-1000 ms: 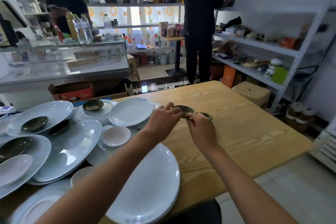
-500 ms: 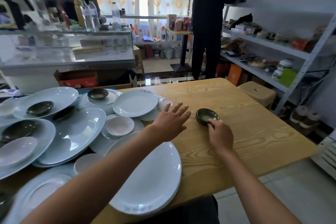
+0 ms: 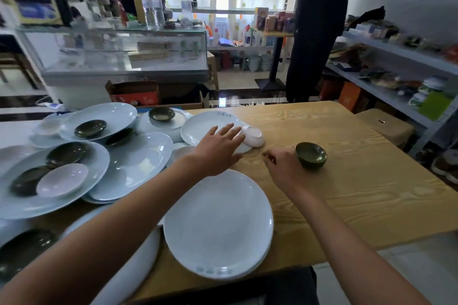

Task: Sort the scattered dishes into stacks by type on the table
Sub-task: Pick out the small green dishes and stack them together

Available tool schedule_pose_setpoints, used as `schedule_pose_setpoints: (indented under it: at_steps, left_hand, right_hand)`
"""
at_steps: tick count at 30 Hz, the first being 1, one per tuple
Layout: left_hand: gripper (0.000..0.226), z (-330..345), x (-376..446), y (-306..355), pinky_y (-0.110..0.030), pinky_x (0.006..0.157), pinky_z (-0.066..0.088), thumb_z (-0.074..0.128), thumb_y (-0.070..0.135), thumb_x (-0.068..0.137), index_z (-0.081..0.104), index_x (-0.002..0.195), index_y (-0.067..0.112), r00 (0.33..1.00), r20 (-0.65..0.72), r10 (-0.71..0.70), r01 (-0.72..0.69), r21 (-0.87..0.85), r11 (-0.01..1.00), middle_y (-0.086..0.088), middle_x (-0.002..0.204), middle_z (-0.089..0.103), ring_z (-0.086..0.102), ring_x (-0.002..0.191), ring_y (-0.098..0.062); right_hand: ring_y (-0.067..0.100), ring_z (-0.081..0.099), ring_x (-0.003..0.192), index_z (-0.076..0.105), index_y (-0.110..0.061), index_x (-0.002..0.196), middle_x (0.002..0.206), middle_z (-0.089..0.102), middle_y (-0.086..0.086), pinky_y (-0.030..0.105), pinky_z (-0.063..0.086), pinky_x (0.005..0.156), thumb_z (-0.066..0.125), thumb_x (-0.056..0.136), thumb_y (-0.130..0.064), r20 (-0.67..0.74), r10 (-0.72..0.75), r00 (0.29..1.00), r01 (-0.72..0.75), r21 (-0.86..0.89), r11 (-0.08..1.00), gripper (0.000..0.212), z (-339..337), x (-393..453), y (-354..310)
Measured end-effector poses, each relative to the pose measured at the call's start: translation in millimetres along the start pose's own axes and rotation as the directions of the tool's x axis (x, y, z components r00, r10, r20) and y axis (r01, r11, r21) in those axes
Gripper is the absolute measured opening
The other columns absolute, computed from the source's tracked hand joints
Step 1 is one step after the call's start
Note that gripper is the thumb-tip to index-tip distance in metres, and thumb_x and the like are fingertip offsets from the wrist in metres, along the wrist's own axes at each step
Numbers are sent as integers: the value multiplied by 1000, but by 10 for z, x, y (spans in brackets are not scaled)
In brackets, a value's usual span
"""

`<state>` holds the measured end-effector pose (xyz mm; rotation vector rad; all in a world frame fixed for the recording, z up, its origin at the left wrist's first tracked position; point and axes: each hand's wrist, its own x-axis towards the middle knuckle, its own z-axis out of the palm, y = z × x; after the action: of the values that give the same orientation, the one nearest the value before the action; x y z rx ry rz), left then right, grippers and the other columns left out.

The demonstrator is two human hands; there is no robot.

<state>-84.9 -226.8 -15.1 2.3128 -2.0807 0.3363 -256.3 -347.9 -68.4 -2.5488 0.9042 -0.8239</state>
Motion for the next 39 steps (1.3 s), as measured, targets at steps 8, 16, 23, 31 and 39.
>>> schedule_pose_setpoints:
  at_steps: [8,16,23,31,39]
  left_hand:
    - [49,65,-174,-514,-44,115,25,42,43,99,40,142,19,988,-24,-151,151,-13,988,-4,154,32,24,144,-26]
    - [36,60,-68,-1175,-41,93,48,49,32,97,58,126,13,922,-52,-384,378,-99,921,-8,131,58,55,117,-27]
    - [39,262,175,-1617,-42,92,47,56,16,90,55,129,12,844,22,-536,537,-53,842,-14,129,58,56,113,-32]
    - [40,508,251,-1895,-40,103,39,46,10,95,55,133,17,788,76,-611,616,-112,780,-12,133,57,53,120,-32]
    - [30,450,255,-1805,-39,99,41,50,11,95,60,123,4,746,21,-666,664,-114,739,-20,122,61,57,112,-35]
  right_hand:
    - [18,59,79,69,-17,84,87,67,1,32,46,67,58,92,-35,240,47,970,-12,-145,989,22,358,255,-64]
    - [16,55,70,65,-23,79,78,63,-4,28,31,56,63,87,-38,103,86,991,-77,-93,993,18,662,295,-15]
    - [14,48,65,59,-24,74,73,60,-6,28,27,55,64,87,-37,90,65,994,-56,-107,993,18,673,316,-27]
    - [19,60,72,54,-25,73,77,64,-6,28,31,57,63,85,-42,67,106,992,-98,-118,988,23,721,336,-8]
    - [20,62,74,60,-22,77,77,66,-6,28,34,58,62,84,-43,39,133,990,-127,-124,984,22,742,339,-6]
